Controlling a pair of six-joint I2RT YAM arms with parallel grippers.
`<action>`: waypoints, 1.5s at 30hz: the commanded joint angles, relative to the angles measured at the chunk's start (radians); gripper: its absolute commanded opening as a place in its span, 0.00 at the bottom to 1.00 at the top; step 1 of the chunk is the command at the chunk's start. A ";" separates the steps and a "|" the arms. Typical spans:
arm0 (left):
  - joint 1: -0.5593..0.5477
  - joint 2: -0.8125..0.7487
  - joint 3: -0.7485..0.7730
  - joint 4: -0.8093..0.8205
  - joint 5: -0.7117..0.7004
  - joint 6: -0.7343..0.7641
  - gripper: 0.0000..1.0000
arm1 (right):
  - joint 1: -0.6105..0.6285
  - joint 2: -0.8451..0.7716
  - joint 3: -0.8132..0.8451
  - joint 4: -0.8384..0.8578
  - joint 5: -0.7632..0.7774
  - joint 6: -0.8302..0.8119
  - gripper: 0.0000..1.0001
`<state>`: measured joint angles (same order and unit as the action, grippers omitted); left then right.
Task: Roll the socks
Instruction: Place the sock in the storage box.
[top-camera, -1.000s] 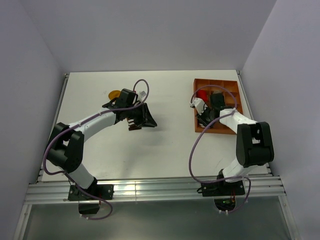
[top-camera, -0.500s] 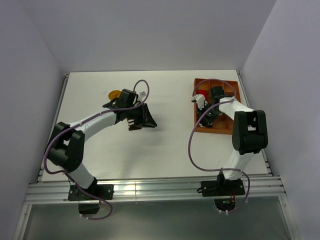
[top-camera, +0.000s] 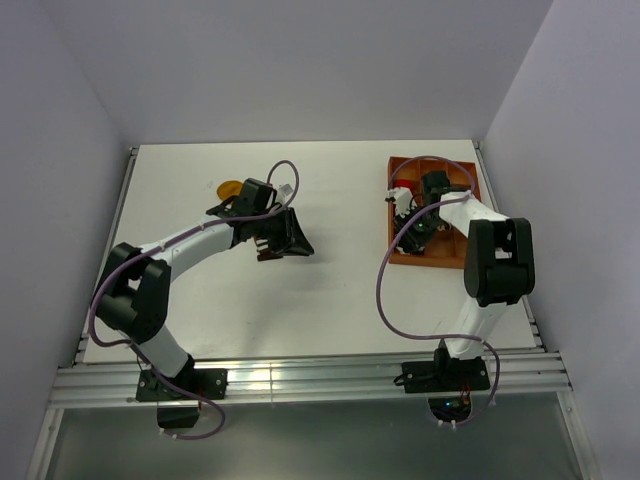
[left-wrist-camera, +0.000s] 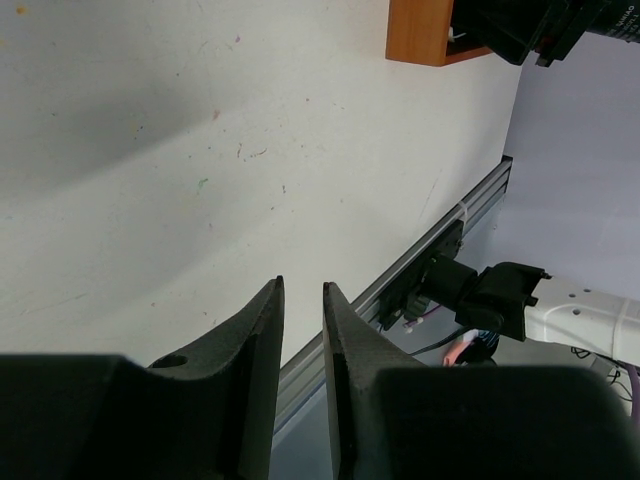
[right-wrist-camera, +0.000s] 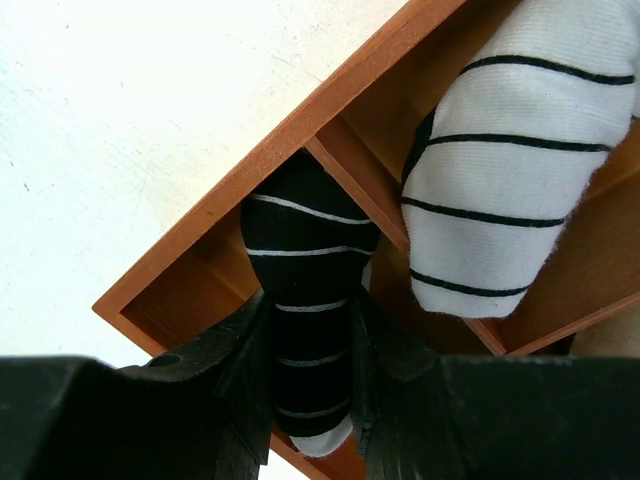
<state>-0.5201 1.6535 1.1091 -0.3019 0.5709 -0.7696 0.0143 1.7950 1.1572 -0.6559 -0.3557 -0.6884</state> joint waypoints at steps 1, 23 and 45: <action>0.005 0.012 0.014 0.001 0.003 0.026 0.27 | -0.007 -0.036 -0.016 -0.010 0.017 0.020 0.31; 0.005 -0.003 0.024 -0.029 -0.163 0.052 0.31 | -0.043 -0.154 0.068 -0.071 -0.012 0.049 0.59; 0.052 0.258 0.328 -0.259 -0.801 0.069 0.51 | -0.060 -0.292 0.119 -0.122 -0.092 0.049 0.62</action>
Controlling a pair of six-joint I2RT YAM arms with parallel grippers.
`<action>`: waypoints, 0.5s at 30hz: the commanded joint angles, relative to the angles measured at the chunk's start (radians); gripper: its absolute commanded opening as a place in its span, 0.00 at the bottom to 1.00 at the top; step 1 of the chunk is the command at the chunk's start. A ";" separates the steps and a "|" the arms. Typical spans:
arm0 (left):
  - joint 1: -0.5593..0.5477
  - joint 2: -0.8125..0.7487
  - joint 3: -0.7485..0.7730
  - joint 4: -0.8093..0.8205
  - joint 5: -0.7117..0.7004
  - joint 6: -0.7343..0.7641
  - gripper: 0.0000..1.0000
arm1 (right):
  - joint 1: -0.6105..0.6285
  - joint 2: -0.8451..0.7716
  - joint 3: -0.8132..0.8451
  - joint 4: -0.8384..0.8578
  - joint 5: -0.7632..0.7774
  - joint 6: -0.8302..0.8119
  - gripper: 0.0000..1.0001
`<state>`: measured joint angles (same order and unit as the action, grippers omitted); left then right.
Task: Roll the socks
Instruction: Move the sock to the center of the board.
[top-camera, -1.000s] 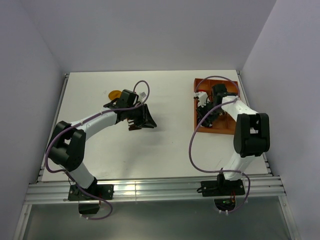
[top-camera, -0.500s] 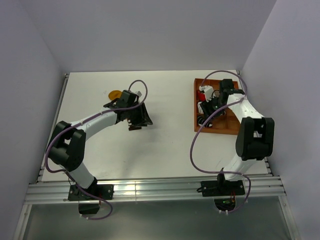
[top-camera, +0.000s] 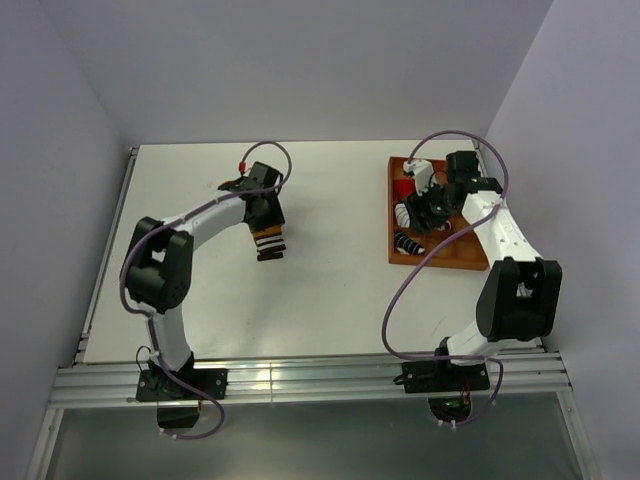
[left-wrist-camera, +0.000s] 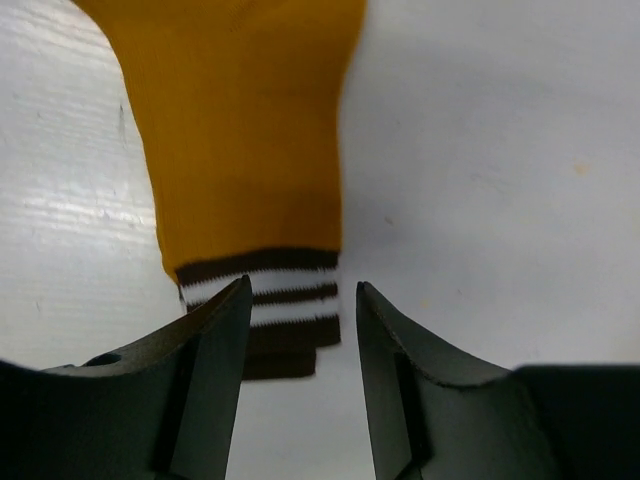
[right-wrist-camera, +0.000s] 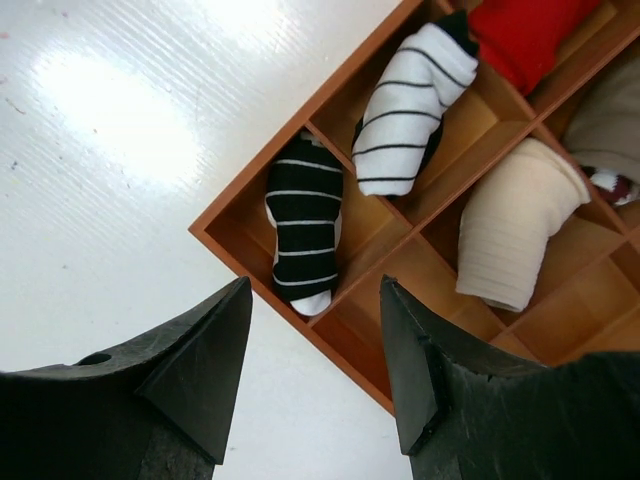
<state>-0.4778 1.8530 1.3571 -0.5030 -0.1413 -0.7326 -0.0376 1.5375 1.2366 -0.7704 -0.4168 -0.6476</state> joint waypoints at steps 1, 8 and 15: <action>0.011 0.104 0.098 -0.069 -0.109 0.033 0.51 | -0.008 -0.037 0.041 -0.009 -0.034 0.005 0.62; 0.013 0.189 0.108 -0.097 -0.087 0.052 0.48 | -0.015 -0.079 0.009 -0.001 -0.034 -0.012 0.62; -0.031 0.178 -0.062 -0.011 0.060 0.079 0.48 | -0.030 -0.106 0.001 -0.023 -0.045 -0.035 0.62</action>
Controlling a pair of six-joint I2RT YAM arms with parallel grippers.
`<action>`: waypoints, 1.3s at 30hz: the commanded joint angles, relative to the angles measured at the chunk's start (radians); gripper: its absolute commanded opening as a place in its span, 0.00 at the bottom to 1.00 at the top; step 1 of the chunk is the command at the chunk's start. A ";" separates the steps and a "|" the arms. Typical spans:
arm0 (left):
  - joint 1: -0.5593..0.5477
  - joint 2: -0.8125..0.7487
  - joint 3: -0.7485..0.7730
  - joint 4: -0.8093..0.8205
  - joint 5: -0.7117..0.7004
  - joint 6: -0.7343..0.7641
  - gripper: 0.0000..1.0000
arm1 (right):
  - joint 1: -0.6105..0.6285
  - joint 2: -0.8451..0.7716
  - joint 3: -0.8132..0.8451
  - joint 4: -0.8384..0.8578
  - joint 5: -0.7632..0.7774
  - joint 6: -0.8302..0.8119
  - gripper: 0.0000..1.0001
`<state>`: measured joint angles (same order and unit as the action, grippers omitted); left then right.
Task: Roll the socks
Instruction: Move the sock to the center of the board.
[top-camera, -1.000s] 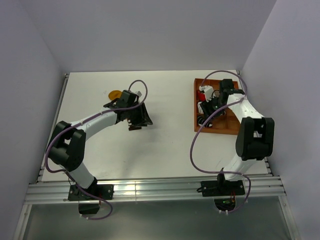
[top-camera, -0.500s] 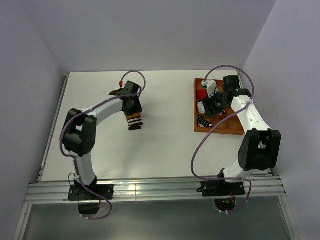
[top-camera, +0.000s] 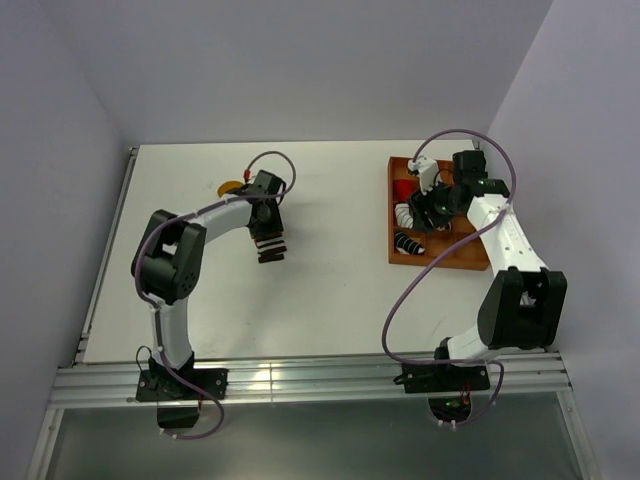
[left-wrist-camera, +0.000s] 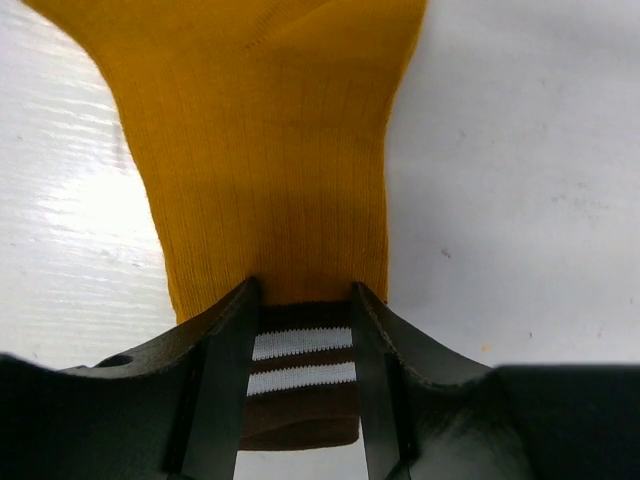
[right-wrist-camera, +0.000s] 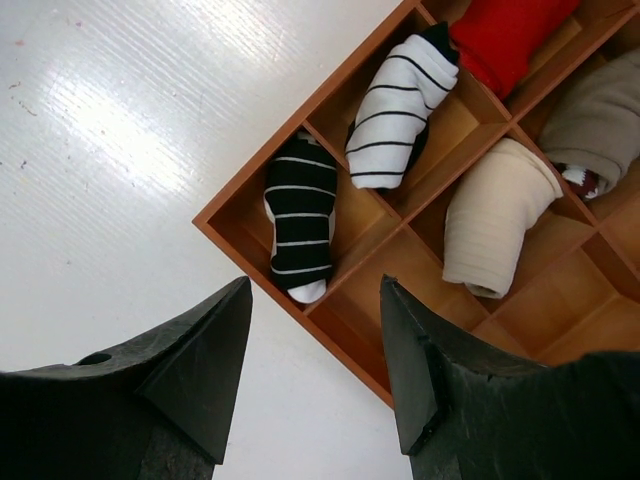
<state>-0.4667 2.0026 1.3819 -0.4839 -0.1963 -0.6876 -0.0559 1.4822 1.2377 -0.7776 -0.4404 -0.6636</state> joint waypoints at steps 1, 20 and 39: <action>-0.061 0.030 -0.095 -0.028 0.132 0.043 0.48 | -0.013 -0.060 0.000 -0.015 -0.021 -0.019 0.62; -0.334 -0.004 -0.167 -0.013 0.238 0.013 0.47 | -0.010 -0.054 0.031 -0.092 -0.124 -0.065 0.63; -0.247 -0.070 -0.189 -0.022 0.242 -0.032 0.47 | 0.096 -0.007 0.071 -0.078 -0.116 -0.070 0.63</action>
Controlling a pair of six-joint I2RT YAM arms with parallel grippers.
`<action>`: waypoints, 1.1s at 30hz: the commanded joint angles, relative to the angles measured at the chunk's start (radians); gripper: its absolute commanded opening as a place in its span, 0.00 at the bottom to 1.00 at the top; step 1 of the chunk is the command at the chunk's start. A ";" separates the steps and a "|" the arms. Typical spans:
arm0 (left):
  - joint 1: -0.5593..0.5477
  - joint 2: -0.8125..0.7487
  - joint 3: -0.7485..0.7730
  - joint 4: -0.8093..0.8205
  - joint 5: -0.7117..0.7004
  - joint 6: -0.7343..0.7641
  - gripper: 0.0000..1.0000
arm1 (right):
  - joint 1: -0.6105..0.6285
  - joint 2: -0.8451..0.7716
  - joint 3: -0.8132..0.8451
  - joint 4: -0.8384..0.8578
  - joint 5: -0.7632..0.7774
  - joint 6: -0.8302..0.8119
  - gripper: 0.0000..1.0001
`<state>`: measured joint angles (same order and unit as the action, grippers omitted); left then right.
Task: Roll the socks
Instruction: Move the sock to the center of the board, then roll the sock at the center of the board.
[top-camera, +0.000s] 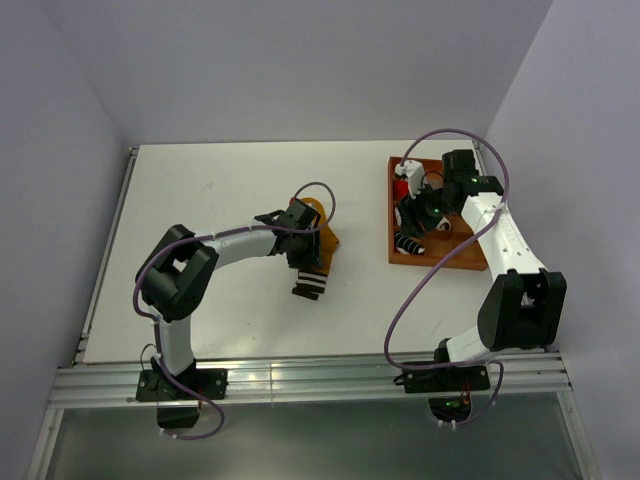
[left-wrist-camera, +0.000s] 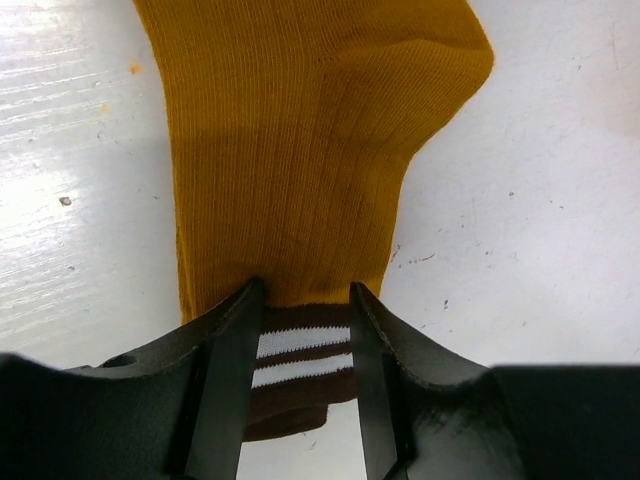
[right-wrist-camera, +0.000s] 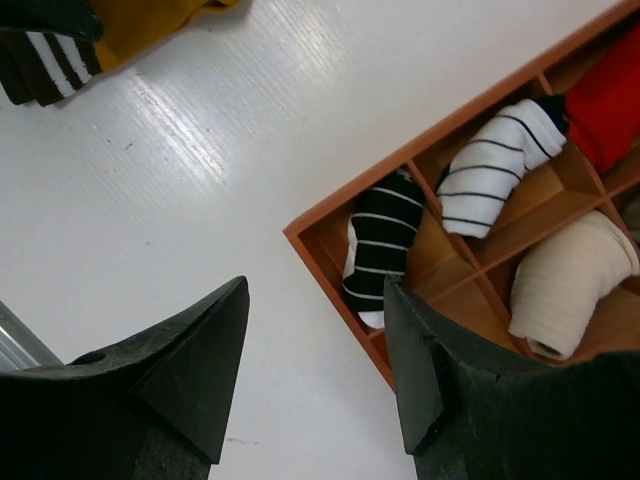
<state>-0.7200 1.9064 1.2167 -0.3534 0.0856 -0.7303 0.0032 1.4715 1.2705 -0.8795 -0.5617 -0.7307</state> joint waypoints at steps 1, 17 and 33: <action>0.008 0.028 -0.014 -0.156 -0.037 0.002 0.48 | 0.043 0.004 0.036 0.030 0.006 0.004 0.64; 0.025 -0.176 0.052 -0.052 0.085 -0.023 0.54 | 0.181 -0.037 -0.023 0.073 0.031 0.011 0.66; 0.479 -0.562 0.033 -0.133 0.013 -0.238 0.54 | 0.668 -0.053 -0.246 0.376 0.227 0.229 0.65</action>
<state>-0.2665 1.4090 1.2213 -0.4446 0.1081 -0.9493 0.6239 1.4315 1.0397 -0.6304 -0.3954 -0.5846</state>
